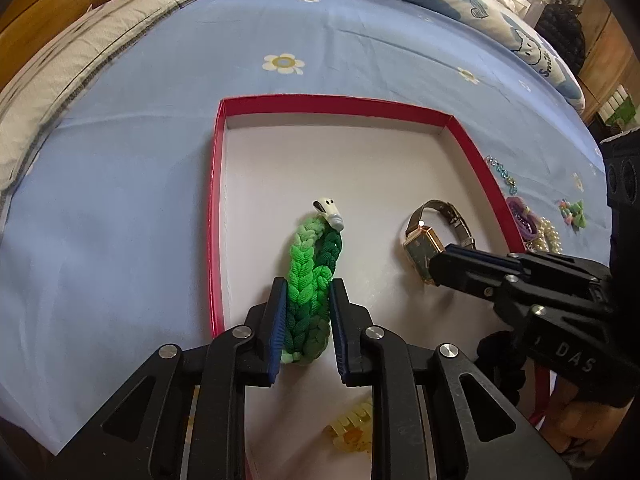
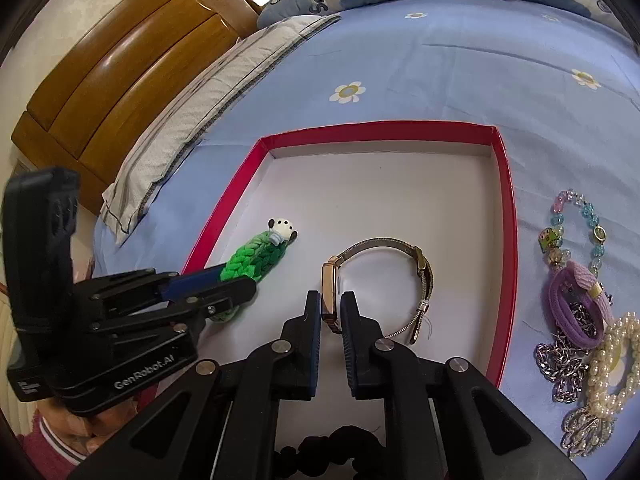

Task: Organize jewelry
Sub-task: 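Carry the bracelet and watch into the tray and open both tools, then grasp the pearl bracelet with the left tool while the right tool grasps the green hair tie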

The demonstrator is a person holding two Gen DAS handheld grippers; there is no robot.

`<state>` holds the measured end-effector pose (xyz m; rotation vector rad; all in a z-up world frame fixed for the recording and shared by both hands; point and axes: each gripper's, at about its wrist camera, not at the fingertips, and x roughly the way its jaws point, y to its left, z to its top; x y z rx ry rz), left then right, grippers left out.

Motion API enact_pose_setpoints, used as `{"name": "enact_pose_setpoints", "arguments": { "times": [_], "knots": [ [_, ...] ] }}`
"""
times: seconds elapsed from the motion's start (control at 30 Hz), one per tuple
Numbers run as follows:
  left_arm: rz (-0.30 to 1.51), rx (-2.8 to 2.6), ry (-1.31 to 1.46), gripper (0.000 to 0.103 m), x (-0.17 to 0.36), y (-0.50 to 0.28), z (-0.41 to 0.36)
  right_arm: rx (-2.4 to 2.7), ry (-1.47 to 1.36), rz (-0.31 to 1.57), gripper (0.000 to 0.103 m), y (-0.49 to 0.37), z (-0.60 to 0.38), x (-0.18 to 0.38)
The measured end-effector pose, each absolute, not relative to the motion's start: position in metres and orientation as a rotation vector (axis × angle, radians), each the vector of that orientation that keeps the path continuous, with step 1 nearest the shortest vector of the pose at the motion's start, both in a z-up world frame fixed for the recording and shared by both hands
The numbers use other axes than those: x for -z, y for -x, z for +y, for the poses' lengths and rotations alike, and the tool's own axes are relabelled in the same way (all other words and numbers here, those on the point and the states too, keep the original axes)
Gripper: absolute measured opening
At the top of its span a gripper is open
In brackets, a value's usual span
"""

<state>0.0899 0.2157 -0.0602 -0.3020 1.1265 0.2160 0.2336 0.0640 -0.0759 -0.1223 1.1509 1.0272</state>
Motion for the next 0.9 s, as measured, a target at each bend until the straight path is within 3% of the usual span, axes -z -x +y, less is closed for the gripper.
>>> {"name": "enact_pose_setpoints", "arguments": {
  "times": [0.1,0.23,0.37,0.67,0.9],
  "knots": [
    [1.128,-0.223,0.286,0.025,0.058,-0.089,0.213,-1.027,0.102,1.154,0.016,-0.235,0.062,0.075],
    [1.123,-0.226,0.278,0.032,0.055,-0.088,0.212,-1.017,0.071,1.145,0.027,-0.236,0.056,0.07],
    [1.108,-0.234,0.277,0.052,0.047,-0.082,0.21,-1.007,0.031,1.128,0.03,-0.237,0.043,0.06],
    [1.061,-0.235,0.316,0.052,0.024,-0.06,0.205,-0.932,-0.088,1.069,0.038,-0.234,-0.02,0.032],
    [1.036,-0.222,0.341,0.052,0.01,-0.05,0.196,-0.835,-0.148,1.052,0.039,-0.234,-0.076,0.025]
  ]
}}
